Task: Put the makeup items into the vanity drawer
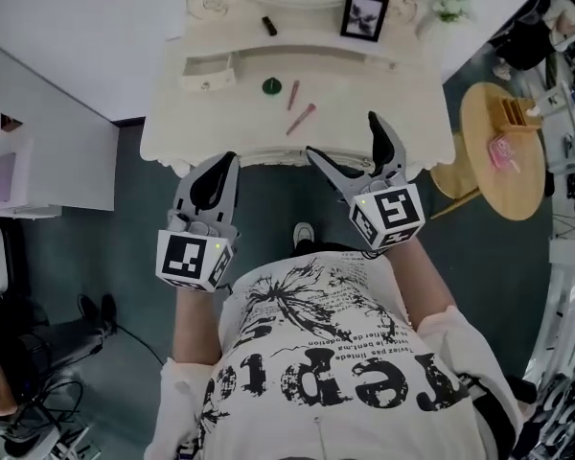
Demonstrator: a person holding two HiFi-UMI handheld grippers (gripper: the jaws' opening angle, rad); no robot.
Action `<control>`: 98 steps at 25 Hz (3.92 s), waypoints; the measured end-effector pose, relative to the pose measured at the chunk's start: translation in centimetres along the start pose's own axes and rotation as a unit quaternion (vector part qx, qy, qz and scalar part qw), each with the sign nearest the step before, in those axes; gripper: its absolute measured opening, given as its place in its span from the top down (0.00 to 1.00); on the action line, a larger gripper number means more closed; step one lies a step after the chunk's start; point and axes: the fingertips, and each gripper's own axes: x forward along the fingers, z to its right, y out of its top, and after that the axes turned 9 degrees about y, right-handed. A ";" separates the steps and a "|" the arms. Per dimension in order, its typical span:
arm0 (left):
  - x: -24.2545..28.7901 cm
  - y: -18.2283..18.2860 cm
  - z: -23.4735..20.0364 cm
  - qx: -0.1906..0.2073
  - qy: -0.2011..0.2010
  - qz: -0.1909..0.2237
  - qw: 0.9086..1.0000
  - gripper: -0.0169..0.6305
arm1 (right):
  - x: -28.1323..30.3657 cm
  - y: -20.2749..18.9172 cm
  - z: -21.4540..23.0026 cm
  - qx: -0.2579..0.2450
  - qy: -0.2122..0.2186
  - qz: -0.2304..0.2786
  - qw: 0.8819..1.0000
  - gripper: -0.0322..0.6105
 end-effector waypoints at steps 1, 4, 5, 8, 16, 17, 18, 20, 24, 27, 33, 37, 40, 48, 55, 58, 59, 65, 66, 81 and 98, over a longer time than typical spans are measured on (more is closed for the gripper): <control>1.5 0.0 -0.4 -0.002 0.003 -0.003 1.000 0.95 | 1.1 -0.2 1.4 0.002 0.002 -0.006 1.000 0.13; 5.3 -0.5 -1.5 -0.005 0.008 -0.014 1.000 0.95 | 4.1 -1.1 4.6 0.010 0.006 -0.025 1.000 0.13; 6.4 -0.7 -1.8 -0.005 0.008 -0.017 1.000 0.95 | 5.0 -1.6 5.4 0.015 0.008 -0.032 0.999 0.13; 9.2 -1.3 -3.2 -0.008 0.006 -0.025 1.000 0.95 | 7.7 -3.3 6.9 0.030 0.011 -0.059 0.998 0.13; 17.3 -3.4 -8.5 -0.023 -0.060 -0.041 0.997 0.95 | 14.6 -8.9 9.4 0.060 -0.038 -0.158 0.985 0.13; 18.4 -3.6 -9.2 -0.021 -0.071 -0.043 0.996 0.95 | 15.4 -9.6 9.8 0.063 -0.048 -0.171 0.982 0.13; 19.4 -3.8 -9.8 -0.020 -0.086 -0.047 0.995 0.95 | 15.9 -10.5 10.1 0.069 -0.063 -0.186 0.978 0.13; 21.0 -4.5 -10.6 -0.023 -0.122 -0.057 0.991 0.95 | 16.2 -12.6 10.3 0.095 -0.098 -0.219 0.966 0.14; 24.0 -6.4 -12.4 -0.033 -0.167 -0.073 0.983 0.95 | 17.5 -17.2 11.2 0.149 -0.150 -0.272 0.939 0.20; 25.9 -8.4 -12.9 -0.033 -0.196 -0.088 0.976 0.95 | 18.4 -20.4 12.0 0.172 -0.178 -0.306 0.919 0.23; 27.9 -11.1 -12.2 -0.043 -0.261 -0.114 0.958 0.95 | 18.8 -25.9 10.9 0.242 -0.212 -0.369 0.872 0.31; 29.2 -12.6 -12.3 -0.043 -0.282 -0.122 0.950 0.95 | 19.3 -28.1 10.9 0.249 -0.233 -0.407 0.847 0.39; 29.6 -14.1 -12.6 -0.033 -0.295 -0.142 0.944 0.95 | 19.6 -28.7 10.7 0.268 -0.247 -0.417 0.833 0.44; 31.0 -12.2 -12.6 -0.051 -0.295 -0.108 0.948 0.95 | 19.7 -28.5 10.6 0.291 -0.242 -0.437 0.816 0.73; 31.0 -10.6 -13.1 -0.053 -0.281 -0.090 0.954 0.95 | 20.2 -27.8 11.2 0.300 -0.237 -0.440 0.812 0.85; 30.5 -9.6 -13.9 -0.055 -0.268 -0.082 0.958 0.95 | 20.8 -26.0 11.6 0.277 -0.234 -0.436 0.824 0.85; 30.3 -9.2 -14.3 -0.057 -0.263 -0.079 0.960 0.95 | 21.3 -25.2 11.6 0.264 -0.227 -0.435 0.831 0.85; 28.6 -7.2 -18.1 -0.051 -0.211 -0.053 0.975 0.95 | 27.6 -19.1 11.5 0.168 -0.146 -0.405 0.887 0.85; 28.2 -6.9 -19.1 -0.051 -0.200 -0.049 0.977 0.95 | 29.0 -18.2 11.0 0.158 -0.129 -0.398 0.894 0.85; 22.2 -8.4 -32.9 -0.050 -0.038 -0.075 0.995 0.95 | 46.5 -14.3 0.2 -0.028 0.140 -0.384 0.912 0.85; 21.7 -9.6 -37.4 -0.059 -0.017 -0.078 0.995 0.95 | 50.8 -16.3 -2.1 -0.024 0.193 -0.399 0.896 0.54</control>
